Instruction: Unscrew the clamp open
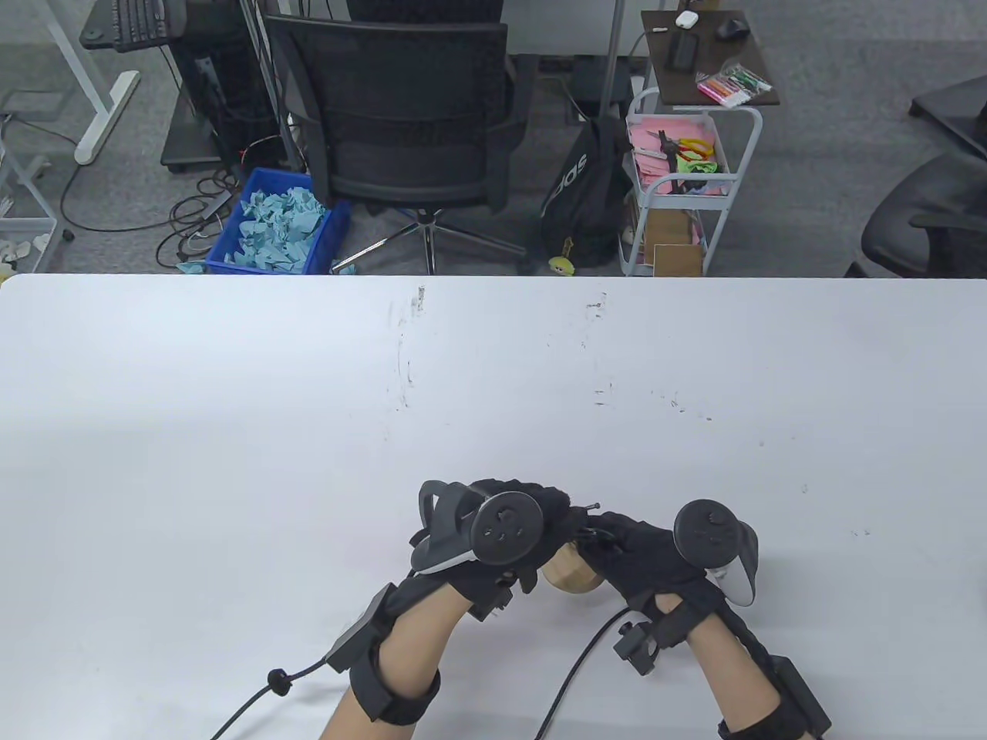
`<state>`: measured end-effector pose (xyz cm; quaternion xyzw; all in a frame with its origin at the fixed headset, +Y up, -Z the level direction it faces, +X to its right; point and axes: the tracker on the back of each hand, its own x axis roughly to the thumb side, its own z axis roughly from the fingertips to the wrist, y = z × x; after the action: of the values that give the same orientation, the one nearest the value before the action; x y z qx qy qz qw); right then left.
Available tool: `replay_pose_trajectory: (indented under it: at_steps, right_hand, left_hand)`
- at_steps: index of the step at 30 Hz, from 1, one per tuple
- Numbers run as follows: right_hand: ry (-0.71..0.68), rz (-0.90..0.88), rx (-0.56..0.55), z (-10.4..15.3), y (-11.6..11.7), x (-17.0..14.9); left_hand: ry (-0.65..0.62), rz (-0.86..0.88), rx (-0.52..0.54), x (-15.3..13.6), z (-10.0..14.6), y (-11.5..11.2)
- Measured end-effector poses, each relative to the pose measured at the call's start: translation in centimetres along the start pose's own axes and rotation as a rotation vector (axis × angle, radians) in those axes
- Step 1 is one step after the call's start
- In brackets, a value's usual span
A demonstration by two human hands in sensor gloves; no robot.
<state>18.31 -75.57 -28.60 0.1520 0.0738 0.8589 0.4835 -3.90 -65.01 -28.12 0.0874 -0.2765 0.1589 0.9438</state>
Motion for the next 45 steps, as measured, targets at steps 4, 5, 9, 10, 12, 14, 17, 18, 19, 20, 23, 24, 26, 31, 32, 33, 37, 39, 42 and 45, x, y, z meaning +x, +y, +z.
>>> replay_pose_trajectory:
  at_steps: [4, 5, 9, 10, 12, 14, 17, 18, 19, 20, 23, 24, 26, 31, 32, 33, 37, 39, 42, 45]
  right_hand:
    - [-0.009, 0.017, 0.009, 0.0, 0.1, 0.1]
    - [-0.020, 0.031, 0.011, 0.1, 0.2, 0.3]
    - [-0.061, 0.128, -0.004, 0.2, 0.3, 0.6]
    - [-0.058, 0.129, -0.001, 0.2, 0.3, 0.7]
    - [-0.094, 0.218, -0.024, 0.2, 0.3, 1.0]
    - [-0.124, 0.290, -0.042, 0.3, -0.1, 1.3]
    - [-0.139, 0.286, -0.043, 0.5, 0.1, 1.4]
    - [-0.134, 0.288, -0.035, 0.5, 0.1, 1.4]
    - [-0.121, 0.281, -0.017, 0.4, 0.2, 1.2]
    - [-0.105, 0.270, -0.005, 0.3, 0.3, 0.9]
    - [-0.067, 0.236, 0.038, 0.1, 0.1, 0.5]
    - [-0.061, 0.211, 0.049, 0.0, -0.1, 0.5]
    - [-0.048, 0.165, 0.061, 0.1, -0.3, 0.4]
    - [-0.053, 0.023, 0.084, 0.0, -1.1, -0.1]
    - [-0.050, -0.004, 0.094, 0.0, -1.1, -0.3]
    - [-0.046, -0.027, 0.102, 0.0, -1.3, -0.5]
    - [-0.056, -0.072, 0.125, -0.1, -1.6, -0.6]
    - [-0.061, -0.076, 0.129, -0.2, -1.5, -0.7]
    - [-0.051, -0.059, 0.136, -0.2, -1.2, -0.7]
    - [-0.042, -0.052, 0.133, -0.2, -1.1, -0.7]
  left_hand:
    - [0.016, 0.008, -0.007, -0.1, -0.2, -0.2]
    - [0.020, 0.016, -0.007, -0.3, -0.2, -0.2]
    - [0.054, 0.223, -0.074, -2.2, -0.7, -1.1]
    - [0.065, 0.233, -0.083, -2.4, -0.7, -1.2]
    - [0.091, 0.242, -0.116, -3.2, -0.8, -1.4]
    - [0.098, 0.320, -0.134, -3.8, -0.7, -1.5]
    - [0.121, 0.431, -0.171, -4.8, -1.0, -1.9]
    - [0.124, 0.451, -0.198, -4.9, -1.1, -2.0]
    - [0.139, 0.465, -0.238, -5.2, -1.0, -2.3]
    - [0.144, 0.465, -0.240, -5.5, -1.0, -2.6]
    - [0.154, 0.458, -0.187, -5.9, -0.6, -2.5]
    - [0.132, 0.460, -0.158, -5.8, -0.5, -2.1]
    - [0.067, 0.536, -0.178, -5.3, -0.4, -1.5]
    - [-0.136, 0.635, -0.330, -3.3, -0.5, -0.8]
    - [-0.134, 0.560, -0.334, -3.2, -0.5, -0.6]
    - [-0.130, 0.481, -0.330, -2.9, -0.5, -0.4]
    - [-0.119, 0.435, -0.258, -2.4, -0.3, 0.1]
    - [-0.121, 0.380, -0.234, -2.3, -0.3, 0.4]
    - [-0.088, 0.277, -0.188, -2.2, -0.1, 0.6]
    - [-0.071, 0.197, -0.184, -1.8, 0.0, 0.8]
